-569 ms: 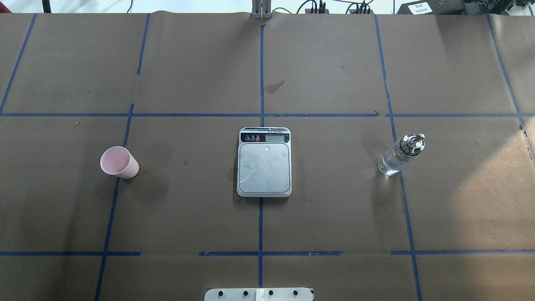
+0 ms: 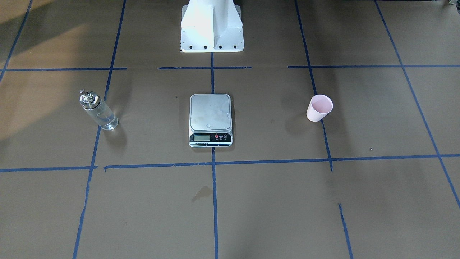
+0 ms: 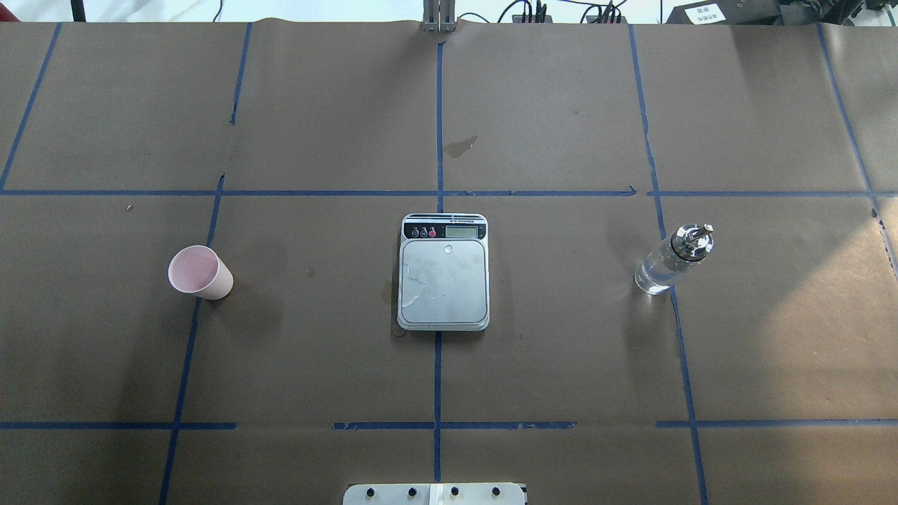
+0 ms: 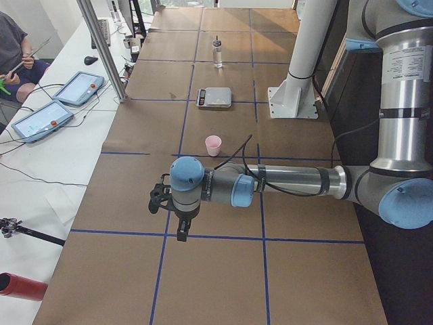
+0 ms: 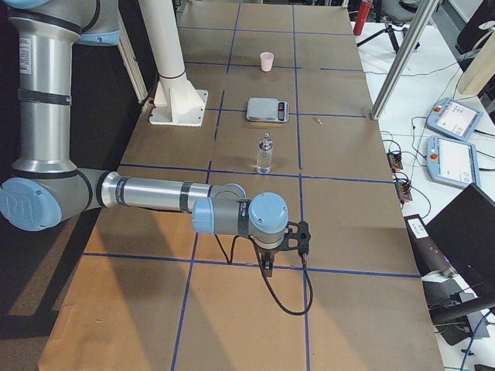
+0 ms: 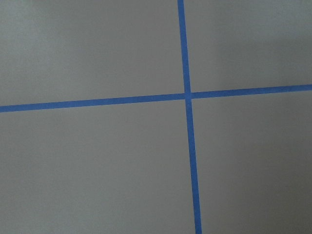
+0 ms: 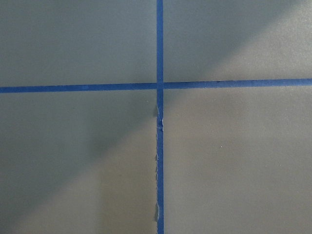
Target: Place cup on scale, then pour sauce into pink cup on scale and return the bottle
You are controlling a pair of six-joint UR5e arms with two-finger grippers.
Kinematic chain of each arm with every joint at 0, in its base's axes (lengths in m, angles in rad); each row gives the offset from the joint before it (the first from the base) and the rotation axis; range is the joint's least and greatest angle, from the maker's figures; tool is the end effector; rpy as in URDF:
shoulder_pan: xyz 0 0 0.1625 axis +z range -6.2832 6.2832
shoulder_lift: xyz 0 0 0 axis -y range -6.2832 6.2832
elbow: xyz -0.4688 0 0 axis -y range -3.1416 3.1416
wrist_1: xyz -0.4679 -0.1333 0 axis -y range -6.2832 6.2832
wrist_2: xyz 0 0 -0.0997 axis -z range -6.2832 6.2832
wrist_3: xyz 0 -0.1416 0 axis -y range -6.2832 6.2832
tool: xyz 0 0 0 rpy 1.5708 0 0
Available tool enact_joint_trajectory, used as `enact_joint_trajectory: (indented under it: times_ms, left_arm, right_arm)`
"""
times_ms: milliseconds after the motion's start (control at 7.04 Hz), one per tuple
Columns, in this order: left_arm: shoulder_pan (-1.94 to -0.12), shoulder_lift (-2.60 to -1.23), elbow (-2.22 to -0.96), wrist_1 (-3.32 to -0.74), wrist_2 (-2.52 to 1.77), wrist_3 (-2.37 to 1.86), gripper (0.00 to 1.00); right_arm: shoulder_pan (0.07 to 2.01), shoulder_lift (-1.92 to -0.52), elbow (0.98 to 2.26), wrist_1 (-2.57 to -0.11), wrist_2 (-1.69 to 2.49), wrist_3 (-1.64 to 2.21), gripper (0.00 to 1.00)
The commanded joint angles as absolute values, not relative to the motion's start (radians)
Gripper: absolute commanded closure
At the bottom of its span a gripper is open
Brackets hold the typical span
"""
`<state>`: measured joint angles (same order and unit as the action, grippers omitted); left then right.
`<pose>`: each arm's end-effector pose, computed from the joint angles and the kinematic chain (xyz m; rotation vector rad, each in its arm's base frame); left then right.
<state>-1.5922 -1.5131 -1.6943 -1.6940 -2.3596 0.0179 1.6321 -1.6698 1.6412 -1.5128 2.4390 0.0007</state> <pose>-0.0447 -0.5557 0.6790 0.1945 0.7827 0.0712 0.0573 -0.5212 0.7309 0.0538 -0.8670 0.0453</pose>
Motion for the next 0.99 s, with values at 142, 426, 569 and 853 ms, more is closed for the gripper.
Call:
enact_joint_trajectory:
  times_ms: [142, 426, 569, 853]
  left_arm:
    - [-1.574, -1.624, -1.747, -1.837, -2.371, -0.041, 0.00]
    - [-1.501, -1.632, -1.762, -1.842, -2.381, -0.124, 0.00]
    - [-1.470, -1.637, -1.756, -1.827, -2.455, -0.127, 0.00]
    - [-1.315, -1.635, -1.863, -1.839, -2.476, -0.437, 0.00]
  right_arm:
    - [1.632, -1.658, 1.641, -1.513, 2.441, 0.009, 0.00]
    - [1.628, -1.648, 1.643, -1.511, 2.439, 0.005, 0.00]
    - [1.625, -1.590, 1.643, -1.512, 2.428, 0.006, 0.00]
    - [1.621, -1.594, 1.632, -1.508, 2.436, 0.005, 0.00]
